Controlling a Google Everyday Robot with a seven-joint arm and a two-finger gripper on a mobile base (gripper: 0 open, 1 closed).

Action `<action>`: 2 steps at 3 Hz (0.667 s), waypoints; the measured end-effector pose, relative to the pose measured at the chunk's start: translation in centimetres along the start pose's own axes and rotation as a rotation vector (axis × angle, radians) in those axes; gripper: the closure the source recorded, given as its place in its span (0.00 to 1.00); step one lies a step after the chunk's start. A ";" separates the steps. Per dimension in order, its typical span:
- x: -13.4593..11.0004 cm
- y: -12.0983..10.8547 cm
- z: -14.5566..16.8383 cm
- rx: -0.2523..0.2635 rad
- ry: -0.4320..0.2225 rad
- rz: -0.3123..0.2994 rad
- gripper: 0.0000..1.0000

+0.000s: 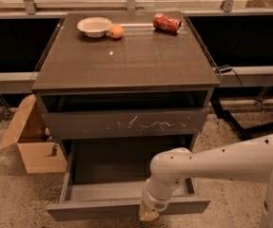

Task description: Close middle drawer

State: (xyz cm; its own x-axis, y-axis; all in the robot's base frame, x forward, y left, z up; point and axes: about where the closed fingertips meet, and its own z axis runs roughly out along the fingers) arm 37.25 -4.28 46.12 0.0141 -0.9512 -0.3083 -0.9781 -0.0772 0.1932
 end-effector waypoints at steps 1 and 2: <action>0.3 -0.1 1.7 0.018 0.013 0.008 1.00; 1.3 -0.8 3.1 0.016 -0.014 0.034 0.81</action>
Offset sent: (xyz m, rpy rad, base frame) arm 0.0118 -0.0085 -0.0562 0.0440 0.0022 -0.0662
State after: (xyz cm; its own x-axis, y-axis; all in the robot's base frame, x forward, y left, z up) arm 37.44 -4.57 42.66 -0.0221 -0.9489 -0.3149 -0.9812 -0.0398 0.1889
